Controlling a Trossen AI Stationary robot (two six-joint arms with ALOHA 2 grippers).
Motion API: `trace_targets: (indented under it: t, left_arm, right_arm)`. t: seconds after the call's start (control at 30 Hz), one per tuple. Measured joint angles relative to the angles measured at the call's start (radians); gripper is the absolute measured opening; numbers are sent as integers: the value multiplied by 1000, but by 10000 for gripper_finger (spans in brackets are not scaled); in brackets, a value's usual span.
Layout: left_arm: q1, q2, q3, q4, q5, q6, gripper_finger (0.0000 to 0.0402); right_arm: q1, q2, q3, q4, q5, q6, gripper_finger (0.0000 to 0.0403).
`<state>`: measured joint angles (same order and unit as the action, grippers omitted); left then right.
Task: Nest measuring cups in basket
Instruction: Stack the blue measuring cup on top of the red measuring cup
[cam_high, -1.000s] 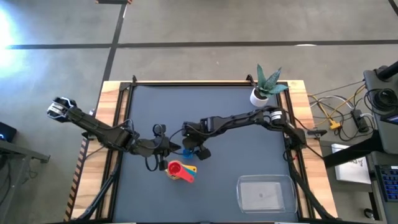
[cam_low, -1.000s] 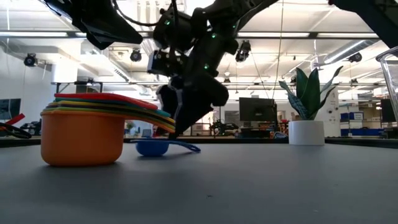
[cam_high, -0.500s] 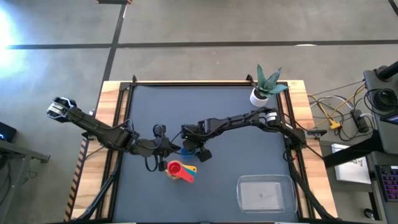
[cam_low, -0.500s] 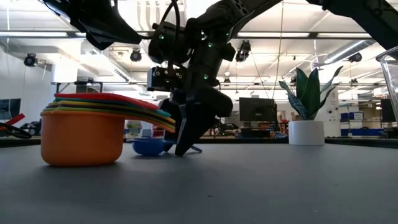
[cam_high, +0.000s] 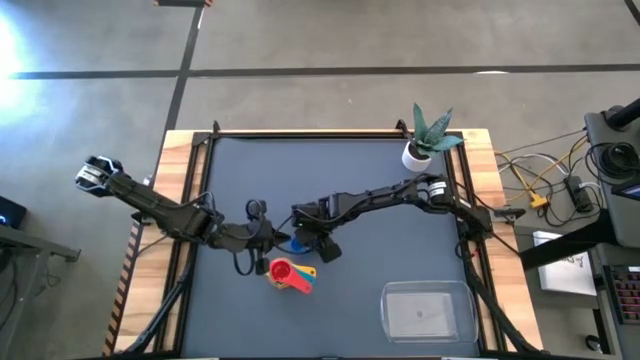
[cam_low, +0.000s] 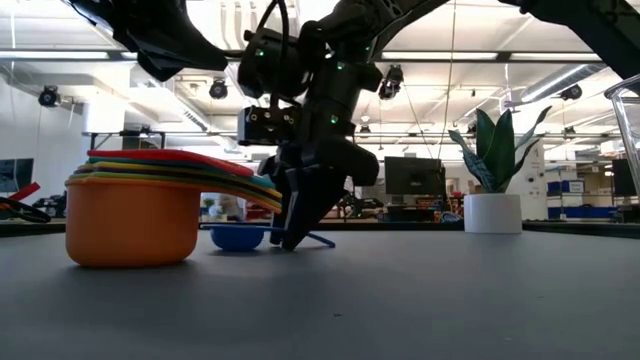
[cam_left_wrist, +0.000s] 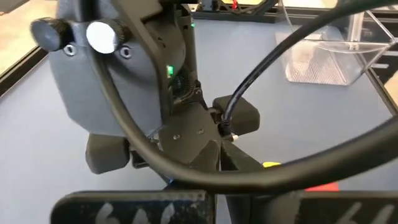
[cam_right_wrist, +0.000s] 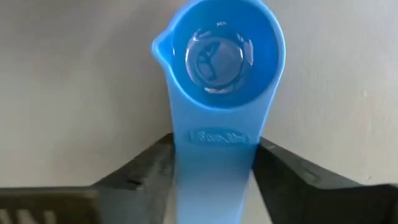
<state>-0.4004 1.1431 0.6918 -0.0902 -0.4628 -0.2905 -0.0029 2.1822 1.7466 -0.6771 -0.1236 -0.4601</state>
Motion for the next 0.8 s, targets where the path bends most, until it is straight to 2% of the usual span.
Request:
trace_targets:
  t: [0.13,0.37,0.5,0.8]
  left_arm:
    - [0,0,10,-4,-30,-25,0]
    - [1,0,20,-3,-39,-23,0]
    - [1,-5,20,-8,-88,-22,0]
    - [-13,-125,-7,-69,-136,-19,0]
  right_arm:
    - [0,0,0,-25,4,48,148]
    - [1,-15,-1,-97,30,151,147]
    - [2,-41,-5,-135,37,214,147]
    - [21,-140,-5,-139,27,353,147]
